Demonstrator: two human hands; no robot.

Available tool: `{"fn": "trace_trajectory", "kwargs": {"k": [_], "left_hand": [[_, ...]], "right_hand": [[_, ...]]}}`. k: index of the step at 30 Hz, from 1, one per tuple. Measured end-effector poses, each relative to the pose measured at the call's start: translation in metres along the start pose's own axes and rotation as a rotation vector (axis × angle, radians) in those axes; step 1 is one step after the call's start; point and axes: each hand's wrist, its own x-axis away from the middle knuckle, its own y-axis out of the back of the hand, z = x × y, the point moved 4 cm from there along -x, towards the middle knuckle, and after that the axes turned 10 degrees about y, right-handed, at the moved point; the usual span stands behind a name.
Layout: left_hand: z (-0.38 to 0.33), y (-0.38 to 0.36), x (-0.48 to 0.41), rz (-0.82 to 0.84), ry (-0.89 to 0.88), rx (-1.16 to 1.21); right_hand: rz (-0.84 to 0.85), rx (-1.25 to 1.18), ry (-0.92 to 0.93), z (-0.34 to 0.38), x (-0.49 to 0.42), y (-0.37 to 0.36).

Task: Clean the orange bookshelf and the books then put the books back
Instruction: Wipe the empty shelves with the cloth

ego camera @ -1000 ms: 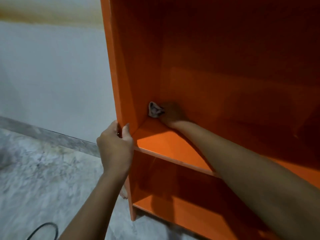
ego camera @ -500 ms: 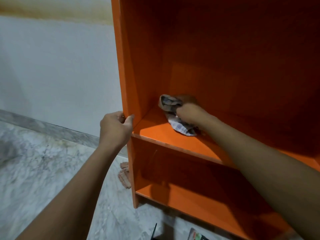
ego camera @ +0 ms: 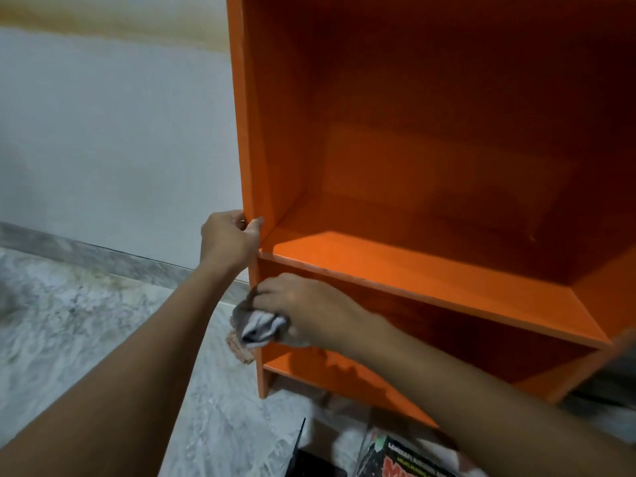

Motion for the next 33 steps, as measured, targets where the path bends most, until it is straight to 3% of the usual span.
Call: {"fn": "trace_trajectory", "kwargs": {"k": [5,13,19,21,25,33], "left_hand": [[-0.003,-0.001,0.009,-0.016,0.025,-0.020],[-0.007,-0.001,0.016,-0.032,0.097,-0.048],[-0.001,-0.002,0.007,-0.050,0.044,-0.074],[0.002,-0.002,0.004,-0.067,0.022,-0.059],[0.004,-0.004,0.003,-0.073,0.018,-0.039],[0.029,-0.026,0.034,-0.152,0.089,0.094]], "right_hand": [[-0.296,0.190,-0.061,0.020,0.010,-0.013],[-0.509,0.264,-0.124,0.003,-0.017,-0.034],[-0.710,0.330,-0.094,-0.019,-0.029,-0.039],[-0.698,0.365,-0.095,-0.025,-0.028,-0.043],[-0.511,0.484,-0.089,-0.035,0.000,-0.047],[-0.529,0.399,-0.262,-0.034,0.113,-0.008]]}}
